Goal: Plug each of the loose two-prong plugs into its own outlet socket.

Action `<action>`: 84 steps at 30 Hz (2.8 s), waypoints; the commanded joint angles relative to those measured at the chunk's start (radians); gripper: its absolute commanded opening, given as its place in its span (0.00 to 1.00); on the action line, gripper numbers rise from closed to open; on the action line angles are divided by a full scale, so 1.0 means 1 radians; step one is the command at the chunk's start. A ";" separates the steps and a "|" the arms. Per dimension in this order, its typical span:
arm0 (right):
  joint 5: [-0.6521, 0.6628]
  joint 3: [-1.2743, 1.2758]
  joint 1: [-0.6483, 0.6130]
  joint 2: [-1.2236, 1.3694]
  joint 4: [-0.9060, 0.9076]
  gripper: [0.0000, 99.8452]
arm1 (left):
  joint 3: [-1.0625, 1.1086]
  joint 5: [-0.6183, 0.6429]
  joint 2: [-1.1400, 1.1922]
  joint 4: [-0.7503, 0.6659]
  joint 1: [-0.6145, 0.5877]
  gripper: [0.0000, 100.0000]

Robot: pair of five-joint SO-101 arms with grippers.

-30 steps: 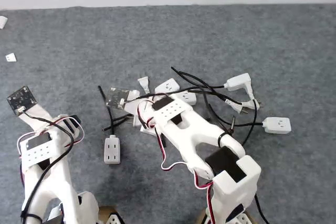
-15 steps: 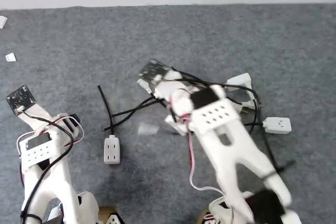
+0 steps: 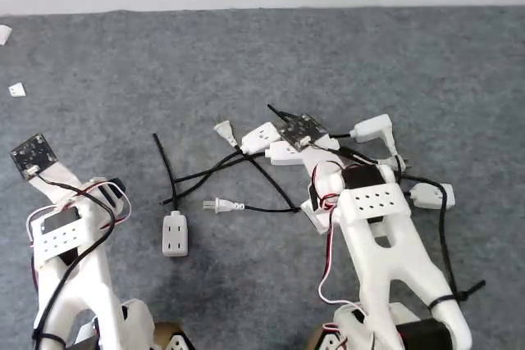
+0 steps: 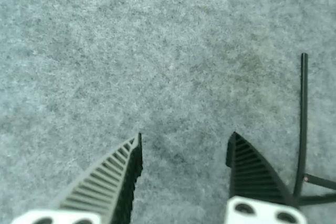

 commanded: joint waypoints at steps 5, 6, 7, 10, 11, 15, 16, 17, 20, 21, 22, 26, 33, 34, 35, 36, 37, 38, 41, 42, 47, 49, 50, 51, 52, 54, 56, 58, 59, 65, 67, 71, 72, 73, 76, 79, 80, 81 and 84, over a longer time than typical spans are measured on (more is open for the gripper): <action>-0.566 -0.028 -0.145 0.005 -0.101 0.16 | -0.041 0.005 0.000 -0.026 -0.002 0.24; -0.624 -0.023 -0.182 0.007 -0.127 0.16 | -0.041 0.005 0.000 -0.026 -0.002 0.24; -0.671 -0.017 -0.216 0.007 -0.153 0.16 | -0.041 0.005 0.000 -0.026 -0.002 0.24; -0.707 0.020 -0.312 0.007 -0.257 0.16 | -0.041 0.005 0.000 -0.026 -0.002 0.24; -0.709 0.038 -0.340 0.007 -0.298 0.16 | -0.041 0.005 0.000 -0.026 -0.002 0.24; -0.706 0.112 -0.417 0.008 -0.478 0.17 | -0.041 0.005 0.000 -0.026 -0.002 0.24; -0.704 0.130 -0.424 0.008 -0.518 0.17 | -0.041 0.005 0.002 -0.026 -0.002 0.24; -0.704 0.141 -0.426 0.013 -0.545 0.17 | -0.041 0.005 0.002 -0.026 -0.002 0.24; -0.678 0.141 -0.426 0.056 -0.570 0.16 | -0.041 0.005 0.002 -0.028 0.000 0.24; -0.626 0.130 -0.426 0.076 -0.562 0.16 | -0.041 0.005 0.003 -0.028 0.000 0.24; -0.554 0.118 -0.426 0.093 -0.558 0.16 | -0.041 0.005 0.005 -0.028 0.000 0.24; -0.292 0.064 -0.433 0.142 -0.453 0.16 | -0.041 0.003 0.005 -0.026 0.017 0.24; -0.196 0.037 -0.458 0.179 -0.426 0.16 | -0.041 -0.029 0.005 -0.025 0.018 0.24; -0.196 0.037 -0.458 0.185 -0.426 0.16 | -0.041 -0.029 0.005 -0.025 0.018 0.24; -0.196 0.037 -0.458 0.188 -0.424 0.16 | -0.041 -0.029 0.005 -0.025 0.018 0.24; -0.196 0.037 -0.458 0.193 -0.424 0.16 | -0.041 -0.029 0.005 -0.025 0.018 0.24; -0.196 0.037 -0.458 0.194 -0.424 0.16 | -0.041 -0.029 0.005 -0.025 0.018 0.24; -0.196 0.037 -0.456 0.196 -0.427 0.16 | -0.041 -0.029 0.005 -0.025 0.017 0.24; -0.195 0.037 -0.449 0.196 -0.427 0.11 | -0.039 -0.029 0.006 -0.025 0.015 0.24; -0.189 0.037 -0.449 0.196 -0.427 0.10 | -0.039 -0.029 0.006 -0.025 0.015 0.24; -0.123 0.037 -0.443 0.196 -0.427 0.11 | -0.039 -0.029 0.006 -0.025 0.015 0.24; -0.103 0.037 -0.435 0.196 -0.427 0.11 | -0.039 -0.029 0.006 -0.025 0.015 0.24; -0.094 0.037 -0.427 0.196 -0.429 0.11 | -0.039 -0.029 0.006 -0.025 0.015 0.24; -0.078 0.037 -0.421 0.196 -0.429 0.11 | -0.039 -0.029 0.006 -0.025 0.015 0.24; -0.055 0.035 -0.414 0.196 -0.430 0.11 | -0.039 -0.029 0.006 -0.025 0.015 0.24; 0.000 0.029 -0.406 0.197 -0.429 0.11 | -0.039 -0.029 0.006 -0.025 0.015 0.24; 0.069 0.028 -0.392 0.197 -0.429 0.11 | -0.039 -0.029 0.006 -0.025 0.015 0.24; 0.152 0.028 -0.381 0.197 -0.421 0.11 | -0.039 -0.029 0.006 -0.025 0.015 0.24; 0.186 0.029 -0.380 0.197 -0.421 0.11 | -0.039 -0.029 0.006 -0.025 0.015 0.24; 0.276 0.003 -0.380 0.265 -0.407 0.11 | -0.039 -0.029 0.006 -0.025 0.017 0.24; 0.278 -0.038 -0.380 0.292 -0.366 0.11 | -0.039 -0.029 0.006 -0.025 0.017 0.24; 0.278 -0.091 -0.348 0.348 -0.349 0.11 | -0.028 -0.031 -0.002 -0.025 0.020 0.24; 0.278 -0.098 -0.346 0.357 -0.344 0.11 | -0.028 -0.031 -0.002 -0.025 0.020 0.24; 0.278 -0.103 -0.344 0.361 -0.334 0.11 | -0.028 -0.031 -0.002 -0.025 0.020 0.24; 0.278 -0.104 -0.348 0.363 -0.325 0.09 | -0.028 -0.031 -0.002 -0.025 0.020 0.24; 0.278 -0.104 -0.348 0.363 -0.323 0.04 | -0.027 -0.031 -0.002 -0.025 0.020 0.24; 0.278 -0.104 -0.348 0.363 -0.323 0.03 | -0.027 -0.031 -0.002 -0.025 0.020 0.24; 0.275 -0.104 -0.348 0.363 -0.323 0.01 | -0.027 -0.031 -0.002 -0.025 0.018 0.24; 0.269 -0.103 -0.348 0.363 -0.321 0.01 | -0.027 -0.031 -0.002 -0.025 0.018 0.24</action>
